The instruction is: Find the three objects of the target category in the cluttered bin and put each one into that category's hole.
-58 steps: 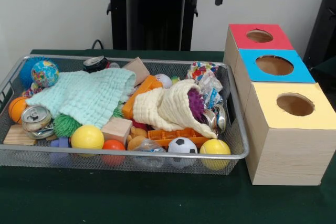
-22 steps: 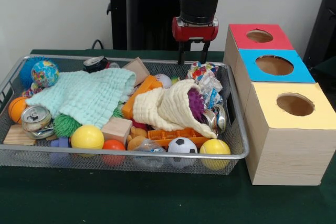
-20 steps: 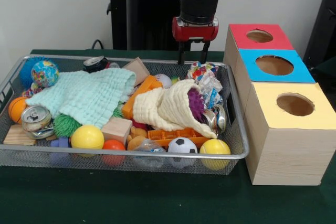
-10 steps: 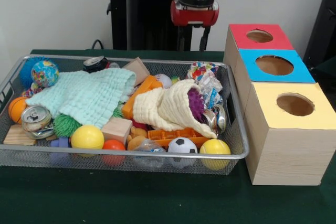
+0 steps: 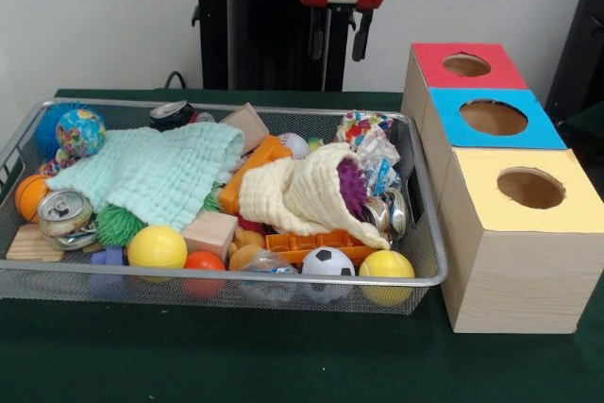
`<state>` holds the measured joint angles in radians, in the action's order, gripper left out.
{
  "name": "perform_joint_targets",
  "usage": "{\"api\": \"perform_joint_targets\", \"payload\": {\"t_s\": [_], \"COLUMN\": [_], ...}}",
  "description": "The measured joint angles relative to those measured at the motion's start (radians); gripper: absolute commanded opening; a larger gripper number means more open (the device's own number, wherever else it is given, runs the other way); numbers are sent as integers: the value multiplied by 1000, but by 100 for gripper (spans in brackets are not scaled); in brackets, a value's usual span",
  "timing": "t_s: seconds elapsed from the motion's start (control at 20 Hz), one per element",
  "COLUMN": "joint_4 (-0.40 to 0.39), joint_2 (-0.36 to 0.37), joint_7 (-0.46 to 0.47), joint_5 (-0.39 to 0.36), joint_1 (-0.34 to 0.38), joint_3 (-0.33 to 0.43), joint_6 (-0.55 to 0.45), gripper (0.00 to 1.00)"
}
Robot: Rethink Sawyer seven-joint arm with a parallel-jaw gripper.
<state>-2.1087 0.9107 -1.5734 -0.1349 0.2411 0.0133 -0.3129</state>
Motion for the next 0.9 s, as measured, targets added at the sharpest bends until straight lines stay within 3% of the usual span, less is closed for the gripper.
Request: {"api": "perform_joint_targets", "payload": {"t_s": [0.5,0.9], "joint_4": [0,0], "joint_2": [-10,-28], "joint_7": [0,0], "joint_5": [28,53], "joint_1": [-4,-50], "joint_3": [18,19], "joint_6": [0,15], "gripper": [100,100]}}
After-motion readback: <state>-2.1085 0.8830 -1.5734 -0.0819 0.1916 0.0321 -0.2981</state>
